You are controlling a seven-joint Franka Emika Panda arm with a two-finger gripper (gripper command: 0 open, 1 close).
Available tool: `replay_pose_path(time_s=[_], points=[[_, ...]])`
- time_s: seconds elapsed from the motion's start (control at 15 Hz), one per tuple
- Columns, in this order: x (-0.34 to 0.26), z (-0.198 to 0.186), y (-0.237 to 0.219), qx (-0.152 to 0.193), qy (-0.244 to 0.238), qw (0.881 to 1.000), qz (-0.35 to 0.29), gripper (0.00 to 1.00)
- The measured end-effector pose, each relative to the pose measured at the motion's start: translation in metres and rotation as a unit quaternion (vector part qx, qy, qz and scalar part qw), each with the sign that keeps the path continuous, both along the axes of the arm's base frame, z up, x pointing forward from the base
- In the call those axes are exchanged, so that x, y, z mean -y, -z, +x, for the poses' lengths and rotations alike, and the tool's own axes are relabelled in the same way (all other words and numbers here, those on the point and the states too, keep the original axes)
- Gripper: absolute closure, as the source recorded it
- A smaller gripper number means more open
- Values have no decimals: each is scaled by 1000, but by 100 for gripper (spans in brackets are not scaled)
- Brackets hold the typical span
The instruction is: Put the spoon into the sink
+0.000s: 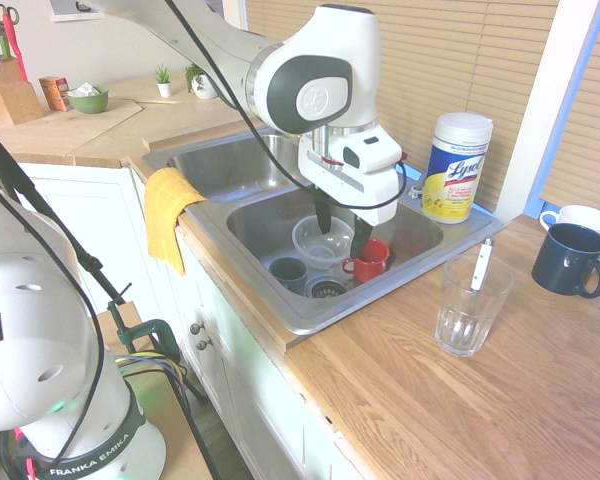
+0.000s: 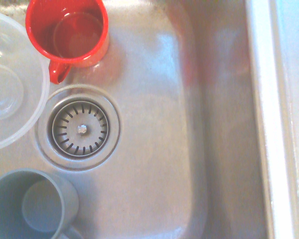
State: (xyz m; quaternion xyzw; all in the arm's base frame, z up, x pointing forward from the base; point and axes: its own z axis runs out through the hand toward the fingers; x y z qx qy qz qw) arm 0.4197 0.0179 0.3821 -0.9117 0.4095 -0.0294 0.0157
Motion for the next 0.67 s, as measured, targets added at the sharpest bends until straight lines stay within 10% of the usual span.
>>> replay_pose_path(time_s=[0.67], points=[[19,-16,28,63,-27,997,-48,0]])
